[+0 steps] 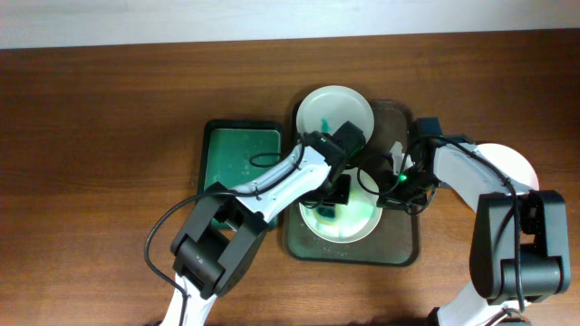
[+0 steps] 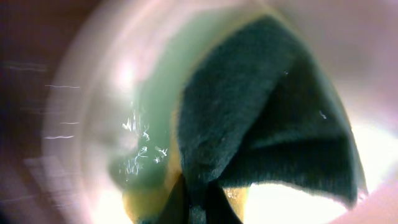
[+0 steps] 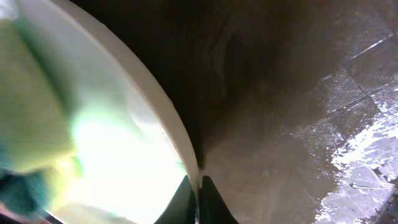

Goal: Clean dirty plates on tray and stack at the side
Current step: 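Scrub the held plate with the sponge in the left gripper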

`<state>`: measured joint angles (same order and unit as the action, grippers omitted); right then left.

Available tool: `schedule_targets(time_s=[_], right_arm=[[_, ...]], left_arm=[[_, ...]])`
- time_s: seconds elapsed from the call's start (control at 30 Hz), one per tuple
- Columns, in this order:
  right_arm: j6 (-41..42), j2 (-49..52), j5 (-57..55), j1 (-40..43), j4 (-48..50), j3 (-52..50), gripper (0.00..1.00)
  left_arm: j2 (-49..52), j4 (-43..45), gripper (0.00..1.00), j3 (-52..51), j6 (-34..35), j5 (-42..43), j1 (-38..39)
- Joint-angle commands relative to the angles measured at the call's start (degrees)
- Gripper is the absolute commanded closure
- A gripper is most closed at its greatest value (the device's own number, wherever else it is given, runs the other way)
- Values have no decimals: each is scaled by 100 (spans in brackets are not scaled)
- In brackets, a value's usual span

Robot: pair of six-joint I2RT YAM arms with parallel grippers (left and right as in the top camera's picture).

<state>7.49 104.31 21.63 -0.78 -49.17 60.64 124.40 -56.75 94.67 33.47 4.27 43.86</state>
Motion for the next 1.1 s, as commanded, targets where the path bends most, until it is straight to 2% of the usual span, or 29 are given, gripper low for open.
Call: schedule_targets(time_s=[0.0,0.1,0.17,0.23,0.27,0.3,0.33,0.47,0.53,0.63,0.7,0.83,0.9,0.93,1.0,1.07], right_arm=[[96,31,-129,48,-7,0,96],[96,31,-129,48,-7,0,96],[96,31,-127,48,-9,0,96],[96,31,-129,48,-9,0,96],[96,31,-127,48,-7,0,96],[98,31,-127,48,-9,0,96],[96,31,-129,48,-9,0,96],[94,31,-131,48,13,0,96],[94,31,-328,46,111,0,96],[94,31,-426,42,507,-131,93],[94,31,-426,42,723,-284,96],[90,20,-424,42,901,-341,96],[90,20,-426,42,1047,-341,92],[90,20,-426,42,1049,-339,96],[90,9,-426,42,975,-330,96],[87,-199,-442,42,828,-297,96]], left_arm=[[214,-422,100,94,-11,-2275,-133],[214,-417,100,94,-24,-2354,-144],[214,-219,100,94,-28,-1923,-155],[223,146,100,90,-175,-706,-153],[227,509,100,66,-481,409,-136],[229,772,100,35,-625,1178,-85],[229,881,100,31,-640,1628,-20],[227,863,100,31,-881,2208,61],[225,754,100,31,-1067,2105,-11],[179,205,100,175,-1075,1423,-323],[50,-179,100,345,-1073,1038,-518],[-796,-835,100,483,-1132,632,-1099],[-1172,-1117,100,481,-1130,295,-1386],[-1311,-1261,100,481,-1128,-20,-1545],[-1408,-1451,100,479,-1128,-638,-1849],[-1384,-1401,100,295,-1128,-761,-2131]])
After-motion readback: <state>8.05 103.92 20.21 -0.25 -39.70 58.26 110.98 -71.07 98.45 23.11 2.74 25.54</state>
